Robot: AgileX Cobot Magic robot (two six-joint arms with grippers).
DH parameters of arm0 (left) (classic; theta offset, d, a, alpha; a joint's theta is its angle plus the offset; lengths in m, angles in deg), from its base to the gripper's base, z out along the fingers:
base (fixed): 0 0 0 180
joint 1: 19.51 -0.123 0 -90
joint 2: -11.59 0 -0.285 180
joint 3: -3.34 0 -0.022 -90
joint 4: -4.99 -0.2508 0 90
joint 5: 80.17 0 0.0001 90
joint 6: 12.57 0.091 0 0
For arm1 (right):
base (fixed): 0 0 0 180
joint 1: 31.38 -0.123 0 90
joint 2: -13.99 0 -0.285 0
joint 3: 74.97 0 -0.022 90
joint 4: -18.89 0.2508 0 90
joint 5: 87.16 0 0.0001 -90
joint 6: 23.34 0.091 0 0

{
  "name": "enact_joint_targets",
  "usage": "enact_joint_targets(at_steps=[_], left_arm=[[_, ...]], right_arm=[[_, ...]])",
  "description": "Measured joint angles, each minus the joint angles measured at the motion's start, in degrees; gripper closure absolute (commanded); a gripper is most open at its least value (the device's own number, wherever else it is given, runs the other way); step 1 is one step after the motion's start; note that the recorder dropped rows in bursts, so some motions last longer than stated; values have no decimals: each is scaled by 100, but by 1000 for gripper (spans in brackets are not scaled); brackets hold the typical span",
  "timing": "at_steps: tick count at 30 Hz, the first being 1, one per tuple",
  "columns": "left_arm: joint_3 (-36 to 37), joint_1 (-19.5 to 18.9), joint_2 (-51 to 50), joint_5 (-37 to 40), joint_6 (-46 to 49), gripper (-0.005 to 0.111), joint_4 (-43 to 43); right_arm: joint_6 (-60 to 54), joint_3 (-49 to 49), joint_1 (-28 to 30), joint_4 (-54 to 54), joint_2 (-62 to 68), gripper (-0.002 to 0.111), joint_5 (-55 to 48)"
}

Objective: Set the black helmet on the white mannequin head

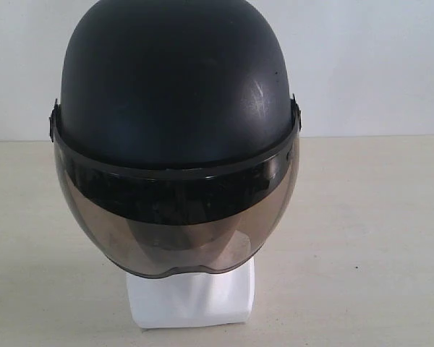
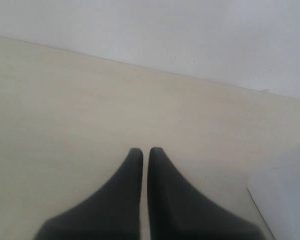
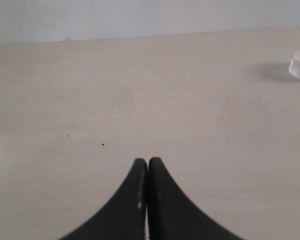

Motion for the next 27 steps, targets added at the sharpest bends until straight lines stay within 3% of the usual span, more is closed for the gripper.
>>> enact_joint_targets(at_steps=[27], left_arm=[[0,0,0,0,0,102,0]], right_arm=[[66,0,0,0,0,108,0]])
